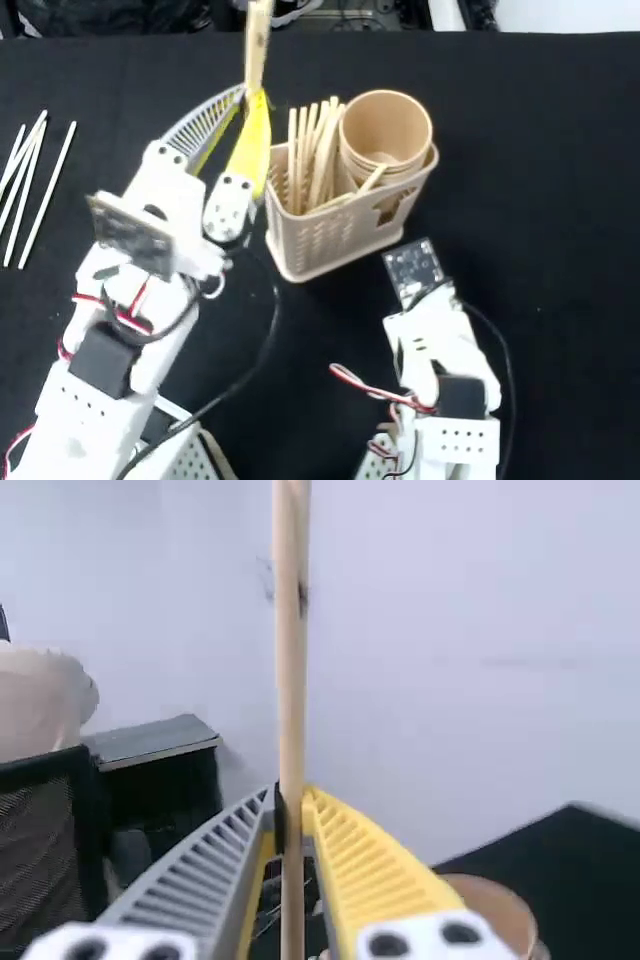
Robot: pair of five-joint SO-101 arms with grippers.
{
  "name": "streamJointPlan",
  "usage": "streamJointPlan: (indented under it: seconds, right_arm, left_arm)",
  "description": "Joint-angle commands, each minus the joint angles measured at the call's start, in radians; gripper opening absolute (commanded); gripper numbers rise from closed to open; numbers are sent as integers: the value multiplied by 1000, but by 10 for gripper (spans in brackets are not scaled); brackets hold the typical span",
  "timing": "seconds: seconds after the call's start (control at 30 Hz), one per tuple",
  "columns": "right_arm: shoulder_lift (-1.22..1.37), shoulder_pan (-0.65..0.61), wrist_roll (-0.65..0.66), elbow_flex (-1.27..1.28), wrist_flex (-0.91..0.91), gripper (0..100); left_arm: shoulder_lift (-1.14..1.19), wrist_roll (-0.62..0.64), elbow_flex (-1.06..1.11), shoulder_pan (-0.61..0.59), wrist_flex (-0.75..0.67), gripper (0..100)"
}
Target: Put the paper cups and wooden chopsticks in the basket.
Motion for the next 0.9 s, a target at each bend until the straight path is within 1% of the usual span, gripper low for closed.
streamJointPlan:
  seconds: [0.0,0.07,0.2,0.37,0.5,0.53,0.57,0.63,0.7,0.77,0.8,0.87]
  right_arm:
    - [-67,-11,3,-8,5,13]
    - [-67,-11,3,-8,5,13]
    - [-67,-9,3,-8,5,13]
    - [-67,-12,3,-8,5,13]
    - [-67,-9,3,-8,5,13]
    - [-67,-9,3,-8,5,13]
    - [-67,-9,3,-8,5,13]
    - [-67,-9,3,-8,5,13]
    - [-67,-9,3,-8,5,13]
    - [-67,-9,3,-8,5,13]
    - [-67,-8,3,-8,5,13]
    - [-67,-8,3,-8,5,13]
  left_arm:
    - [58,130,-79,-39,-41,29]
    - [114,187,-50,-41,-104,29]
    - [244,245,21,-56,-236,29]
    - [333,272,61,-61,-249,29]
    - [325,272,85,-18,-230,30]
    - [319,269,79,1,-181,42]
    - [310,252,62,21,-103,82]
    - [281,222,-7,71,130,192]
    - [258,216,-113,79,344,205]
    - [245,212,-220,44,488,209]
    - [244,210,-272,-1,546,210]
    - [245,158,-360,-130,641,210]
